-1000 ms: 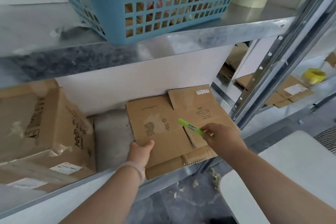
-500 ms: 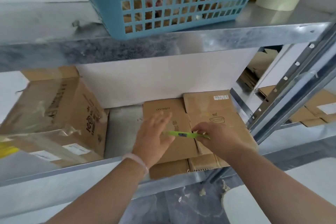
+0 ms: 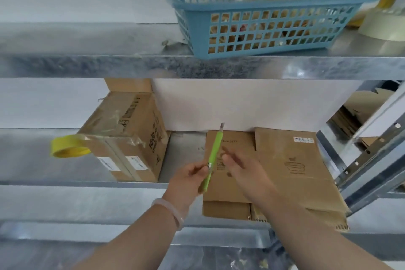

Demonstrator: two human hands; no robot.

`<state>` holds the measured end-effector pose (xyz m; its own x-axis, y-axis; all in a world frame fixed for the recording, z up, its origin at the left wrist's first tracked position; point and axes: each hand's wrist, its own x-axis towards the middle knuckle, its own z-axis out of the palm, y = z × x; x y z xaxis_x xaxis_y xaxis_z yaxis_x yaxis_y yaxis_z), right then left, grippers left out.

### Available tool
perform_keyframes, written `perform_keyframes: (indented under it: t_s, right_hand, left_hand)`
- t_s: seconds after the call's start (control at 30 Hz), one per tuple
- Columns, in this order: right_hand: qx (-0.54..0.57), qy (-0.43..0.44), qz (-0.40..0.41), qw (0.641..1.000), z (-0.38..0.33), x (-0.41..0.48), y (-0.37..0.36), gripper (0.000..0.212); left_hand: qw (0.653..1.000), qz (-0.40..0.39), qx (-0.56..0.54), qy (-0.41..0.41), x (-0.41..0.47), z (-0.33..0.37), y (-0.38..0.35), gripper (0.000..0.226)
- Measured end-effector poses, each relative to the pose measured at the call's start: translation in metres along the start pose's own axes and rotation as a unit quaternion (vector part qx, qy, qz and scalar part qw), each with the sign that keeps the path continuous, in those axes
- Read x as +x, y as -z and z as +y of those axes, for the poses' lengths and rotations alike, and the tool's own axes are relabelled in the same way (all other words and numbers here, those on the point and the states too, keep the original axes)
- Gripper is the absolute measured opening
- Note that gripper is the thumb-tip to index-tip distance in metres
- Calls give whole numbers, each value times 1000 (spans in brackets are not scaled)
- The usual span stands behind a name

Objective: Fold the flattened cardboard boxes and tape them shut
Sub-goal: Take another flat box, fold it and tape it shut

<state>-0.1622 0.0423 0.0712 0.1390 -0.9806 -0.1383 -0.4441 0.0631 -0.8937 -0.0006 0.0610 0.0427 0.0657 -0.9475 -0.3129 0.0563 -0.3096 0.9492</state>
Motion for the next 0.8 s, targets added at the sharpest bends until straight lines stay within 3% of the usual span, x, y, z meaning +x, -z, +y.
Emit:
perform_keyframes:
  t_s: [0.07, 0.2, 0.33, 0.43, 0.53, 0.6, 0.7, 0.8]
  right_hand:
    - [53, 4, -25, 998, -8, -1, -23, 19]
    - [95, 31, -10, 995, -23, -4, -46, 17]
    - [63, 65, -8, 996, -42, -3, -52, 14]
    - [79, 69, -15, 994, -59, 0, -67, 5]
    - [30, 94, 4, 995, -74, 4, -94, 9]
    - [-5, 102, 9, 995, -86, 7, -116, 14]
    - [-41, 112, 18, 993, -102, 9, -147, 14]
    - [-43, 118, 27, 992, -117, 6, -171, 7]
  left_hand:
    - [999, -29, -20, 17, -10, 3, 6, 25]
    - [998, -62, -23, 15, -22, 9, 25, 19]
    - [990, 23, 110, -86, -33, 16, 61, 12]
    - [949, 110, 199, -219, -47, 25, 107, 22]
    - [875, 174, 263, -367, -57, 41, 160, 14]
    - [833, 216, 290, -420, -54, 50, 198, 14]
    - [803, 298, 313, -411, -40, 57, 254, 21]
    - [828, 292, 342, -336, -15, 60, 299, 30]
